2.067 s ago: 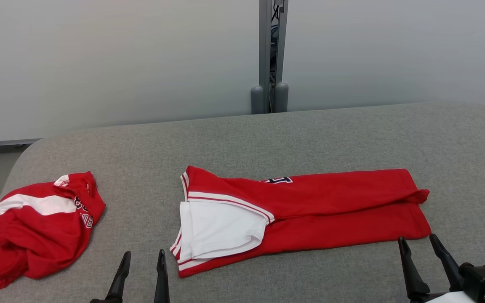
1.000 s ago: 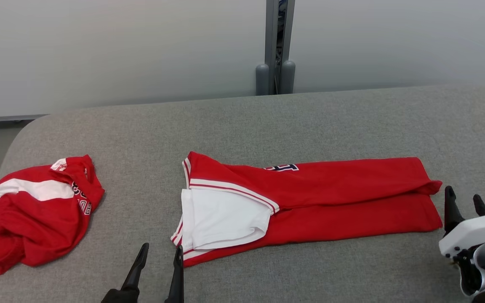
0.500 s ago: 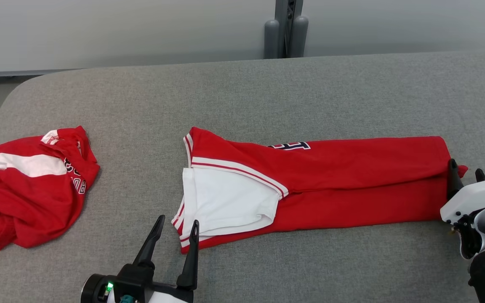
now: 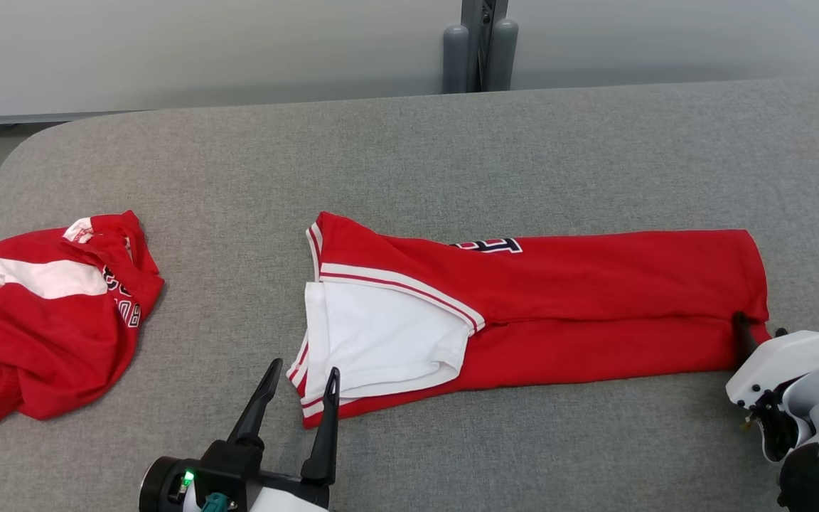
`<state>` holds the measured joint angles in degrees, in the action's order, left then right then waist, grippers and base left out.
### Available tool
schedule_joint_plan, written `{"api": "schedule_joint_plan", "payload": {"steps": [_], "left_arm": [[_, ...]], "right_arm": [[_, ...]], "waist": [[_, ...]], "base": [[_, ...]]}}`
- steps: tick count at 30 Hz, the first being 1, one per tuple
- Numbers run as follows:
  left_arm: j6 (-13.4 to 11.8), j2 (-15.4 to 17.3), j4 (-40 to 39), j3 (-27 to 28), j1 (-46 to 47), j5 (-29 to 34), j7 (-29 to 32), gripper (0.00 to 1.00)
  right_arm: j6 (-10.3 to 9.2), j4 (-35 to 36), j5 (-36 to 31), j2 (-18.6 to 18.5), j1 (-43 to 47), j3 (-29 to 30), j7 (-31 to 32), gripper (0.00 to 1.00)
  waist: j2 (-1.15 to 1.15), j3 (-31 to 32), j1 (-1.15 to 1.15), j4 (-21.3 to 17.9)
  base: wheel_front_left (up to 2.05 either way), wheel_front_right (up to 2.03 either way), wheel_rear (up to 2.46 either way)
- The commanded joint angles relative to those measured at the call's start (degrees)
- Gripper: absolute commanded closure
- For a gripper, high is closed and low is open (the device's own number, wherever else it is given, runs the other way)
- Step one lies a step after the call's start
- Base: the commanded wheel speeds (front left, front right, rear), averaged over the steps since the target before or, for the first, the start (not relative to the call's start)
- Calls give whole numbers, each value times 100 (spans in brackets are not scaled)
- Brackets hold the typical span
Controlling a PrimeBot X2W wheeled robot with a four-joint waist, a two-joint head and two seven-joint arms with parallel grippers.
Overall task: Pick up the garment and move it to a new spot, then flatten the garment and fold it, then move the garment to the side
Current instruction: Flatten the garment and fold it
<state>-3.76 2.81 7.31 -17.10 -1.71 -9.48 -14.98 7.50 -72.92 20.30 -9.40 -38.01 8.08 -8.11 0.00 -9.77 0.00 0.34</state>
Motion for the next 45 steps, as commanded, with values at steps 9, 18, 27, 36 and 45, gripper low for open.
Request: {"api": "schedule_joint_plan", "payload": {"steps": [9, 18, 27, 36, 45], "left_arm": [[101, 19, -34, 42, 115, 51, -26, 0], [111, 19, -34, 74, 100, 64, -26, 0], [126, 19, -21, 50, 63, 11, -26, 0], [77, 19, 68, -16, -12, -118, -26, 0], [38, 20, 96, -108, -53, -241, -26, 0]], "right_arm": [[-4, -52, 225, 15, 108, -3, -159, 100], [-3, 159, 382, -511, -166, -57, -449, 100], [-2, 594, 498, -695, -419, -585, -289, 100], [-2, 2229, 1352, -457, 100, -1637, 324, 100], [-1, 4117, 1821, -495, 865, -2294, 912, 100]], "waist": [[0, -13, 0, 101], [0, 40, 0, 125], [0, 191, 0, 70], [0, 356, 0, 159], [0, 465, 0, 517]], "base": [[0, 0, 0], [0, 0, 0], [0, 0, 0], [0, 0, 0], [0, 0, 0]]}}
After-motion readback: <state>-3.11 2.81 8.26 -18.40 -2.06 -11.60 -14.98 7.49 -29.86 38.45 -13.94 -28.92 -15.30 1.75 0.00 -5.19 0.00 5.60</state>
